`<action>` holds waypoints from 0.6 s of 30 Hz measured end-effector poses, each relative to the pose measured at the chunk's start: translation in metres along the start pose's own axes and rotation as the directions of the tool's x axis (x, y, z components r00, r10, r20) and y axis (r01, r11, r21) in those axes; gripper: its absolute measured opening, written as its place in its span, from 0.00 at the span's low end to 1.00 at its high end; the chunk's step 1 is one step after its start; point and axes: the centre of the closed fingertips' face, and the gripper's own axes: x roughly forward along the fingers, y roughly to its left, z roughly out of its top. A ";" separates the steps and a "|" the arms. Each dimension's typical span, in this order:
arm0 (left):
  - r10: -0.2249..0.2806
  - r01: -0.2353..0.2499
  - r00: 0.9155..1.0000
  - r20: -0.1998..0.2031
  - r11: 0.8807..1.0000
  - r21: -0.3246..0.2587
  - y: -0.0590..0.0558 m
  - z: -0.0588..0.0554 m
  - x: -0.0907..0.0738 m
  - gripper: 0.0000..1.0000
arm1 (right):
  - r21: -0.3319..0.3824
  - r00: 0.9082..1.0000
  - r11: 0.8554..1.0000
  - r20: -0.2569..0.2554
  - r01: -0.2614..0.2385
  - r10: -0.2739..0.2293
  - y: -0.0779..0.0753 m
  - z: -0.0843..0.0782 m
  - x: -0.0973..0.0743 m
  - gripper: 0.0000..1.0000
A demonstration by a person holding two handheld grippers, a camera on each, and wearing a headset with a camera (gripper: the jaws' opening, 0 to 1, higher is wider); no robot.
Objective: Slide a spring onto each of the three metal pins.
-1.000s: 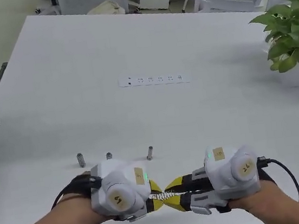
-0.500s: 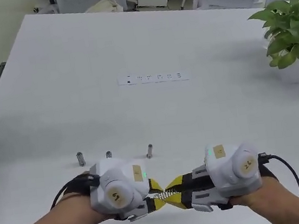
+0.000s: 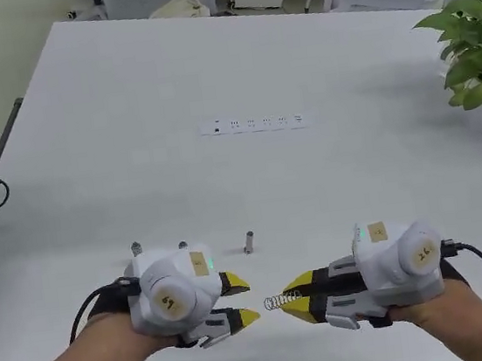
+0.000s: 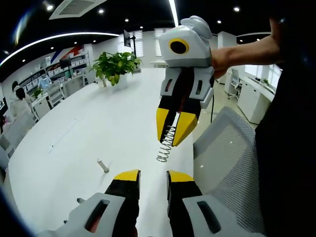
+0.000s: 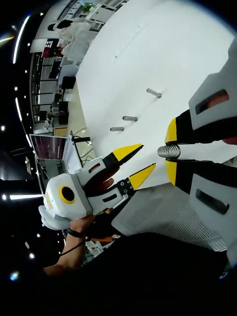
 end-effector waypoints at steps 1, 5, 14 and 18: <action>0.006 -0.006 1.000 0.005 1.000 -0.009 0.001 0.000 -0.001 0.14 | 0.000 1.000 1.000 -0.001 0.001 -0.001 -0.001 -0.001 0.000 0.08; 0.043 -0.042 0.999 0.014 0.999 -0.034 0.010 -0.002 -0.010 0.14 | 0.001 1.000 1.000 -0.012 0.011 -0.011 -0.009 -0.003 -0.003 0.08; 0.139 -0.133 0.989 0.040 0.982 -0.133 0.027 -0.011 -0.032 0.17 | -0.017 0.998 0.999 -0.043 0.037 -0.038 -0.027 -0.004 -0.003 0.08; 0.190 -0.181 0.981 0.042 0.969 -0.166 0.036 -0.018 -0.043 0.21 | -0.042 0.994 0.998 -0.090 0.054 -0.058 -0.039 -0.009 -0.001 0.08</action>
